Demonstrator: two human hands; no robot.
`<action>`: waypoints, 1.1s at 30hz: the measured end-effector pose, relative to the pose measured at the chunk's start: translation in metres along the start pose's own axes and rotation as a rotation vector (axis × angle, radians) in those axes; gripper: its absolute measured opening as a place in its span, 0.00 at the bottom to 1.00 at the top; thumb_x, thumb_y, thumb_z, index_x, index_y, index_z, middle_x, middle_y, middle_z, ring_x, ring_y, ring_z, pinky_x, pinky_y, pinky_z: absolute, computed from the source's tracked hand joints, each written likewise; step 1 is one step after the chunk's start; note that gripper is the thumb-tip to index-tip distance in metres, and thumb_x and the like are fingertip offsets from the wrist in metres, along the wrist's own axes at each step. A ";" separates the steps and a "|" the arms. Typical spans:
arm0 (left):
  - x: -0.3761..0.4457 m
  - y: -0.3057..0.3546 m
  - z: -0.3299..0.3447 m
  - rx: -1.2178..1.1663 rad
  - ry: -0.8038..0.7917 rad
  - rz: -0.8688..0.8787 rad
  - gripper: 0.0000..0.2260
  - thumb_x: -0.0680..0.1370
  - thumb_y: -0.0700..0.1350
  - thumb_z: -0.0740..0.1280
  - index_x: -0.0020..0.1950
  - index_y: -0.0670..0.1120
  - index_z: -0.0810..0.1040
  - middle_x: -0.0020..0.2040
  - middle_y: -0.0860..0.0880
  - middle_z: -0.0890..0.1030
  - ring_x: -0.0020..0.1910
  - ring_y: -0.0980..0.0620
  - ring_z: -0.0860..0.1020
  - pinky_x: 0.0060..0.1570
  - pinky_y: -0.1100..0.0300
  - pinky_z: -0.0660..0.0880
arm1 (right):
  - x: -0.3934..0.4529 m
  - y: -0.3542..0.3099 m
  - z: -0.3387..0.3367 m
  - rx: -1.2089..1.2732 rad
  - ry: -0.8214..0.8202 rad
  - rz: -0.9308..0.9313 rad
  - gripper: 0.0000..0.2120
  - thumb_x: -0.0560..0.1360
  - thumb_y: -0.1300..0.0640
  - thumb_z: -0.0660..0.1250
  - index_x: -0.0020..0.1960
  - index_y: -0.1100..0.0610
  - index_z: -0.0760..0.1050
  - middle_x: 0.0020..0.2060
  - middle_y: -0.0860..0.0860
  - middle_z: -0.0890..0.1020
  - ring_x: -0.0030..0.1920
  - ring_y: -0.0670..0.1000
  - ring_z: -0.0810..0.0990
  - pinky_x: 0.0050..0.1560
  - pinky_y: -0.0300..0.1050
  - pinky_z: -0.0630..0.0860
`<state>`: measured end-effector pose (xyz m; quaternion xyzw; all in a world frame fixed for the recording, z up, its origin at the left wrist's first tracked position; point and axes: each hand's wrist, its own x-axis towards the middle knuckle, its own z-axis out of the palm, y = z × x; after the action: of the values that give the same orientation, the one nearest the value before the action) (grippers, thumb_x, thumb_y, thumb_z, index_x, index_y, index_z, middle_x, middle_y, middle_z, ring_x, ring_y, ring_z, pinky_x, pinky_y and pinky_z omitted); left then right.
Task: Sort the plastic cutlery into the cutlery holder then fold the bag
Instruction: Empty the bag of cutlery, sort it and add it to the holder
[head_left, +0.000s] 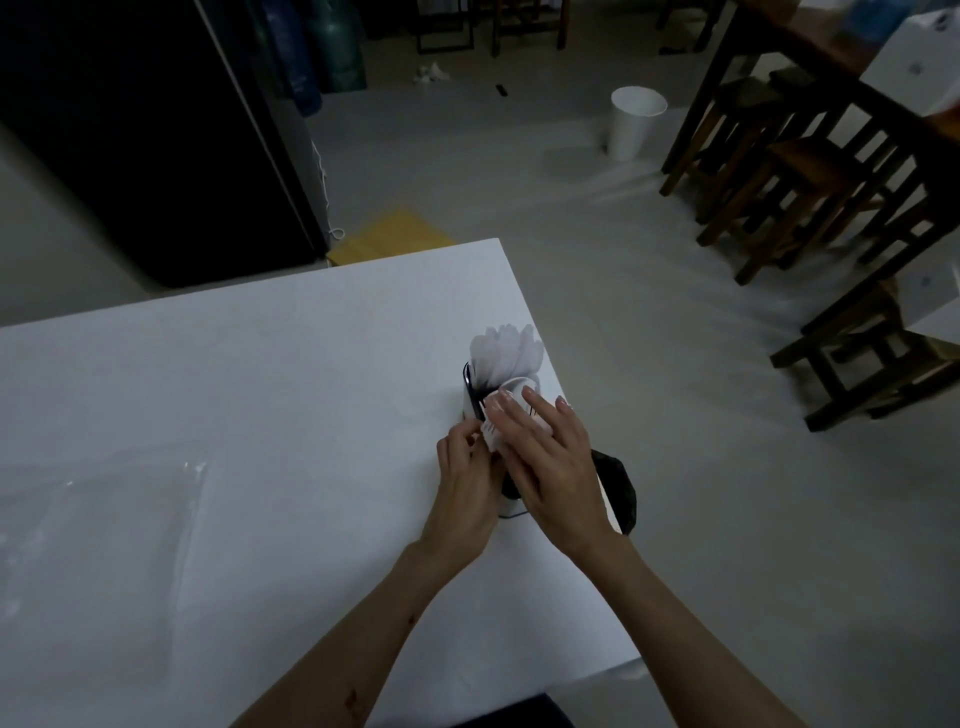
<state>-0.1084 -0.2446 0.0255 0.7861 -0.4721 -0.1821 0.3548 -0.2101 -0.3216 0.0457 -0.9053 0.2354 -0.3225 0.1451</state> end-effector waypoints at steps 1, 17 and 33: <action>-0.002 -0.004 0.000 -0.060 -0.027 0.014 0.18 0.78 0.49 0.62 0.66 0.47 0.66 0.66 0.41 0.69 0.63 0.45 0.71 0.62 0.52 0.72 | -0.002 0.000 0.000 0.011 0.009 0.025 0.17 0.82 0.56 0.59 0.71 0.55 0.71 0.70 0.51 0.74 0.74 0.52 0.67 0.74 0.56 0.61; 0.000 -0.026 -0.014 -0.285 0.085 -0.040 0.17 0.83 0.39 0.52 0.72 0.45 0.66 0.70 0.52 0.69 0.69 0.62 0.66 0.69 0.70 0.60 | -0.041 -0.015 0.007 0.168 0.026 0.440 0.43 0.74 0.41 0.67 0.78 0.61 0.51 0.78 0.55 0.55 0.79 0.54 0.53 0.76 0.57 0.56; 0.111 -0.033 -0.039 -1.046 -0.128 -0.644 0.26 0.81 0.62 0.44 0.68 0.51 0.71 0.66 0.46 0.76 0.58 0.53 0.77 0.47 0.59 0.75 | -0.002 -0.008 0.040 0.094 -0.011 0.794 0.41 0.54 0.52 0.82 0.62 0.60 0.68 0.54 0.53 0.69 0.54 0.56 0.72 0.55 0.51 0.74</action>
<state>-0.0101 -0.3160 0.0333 0.5986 -0.0796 -0.5343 0.5915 -0.1830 -0.3096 0.0175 -0.7380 0.5512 -0.2470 0.3010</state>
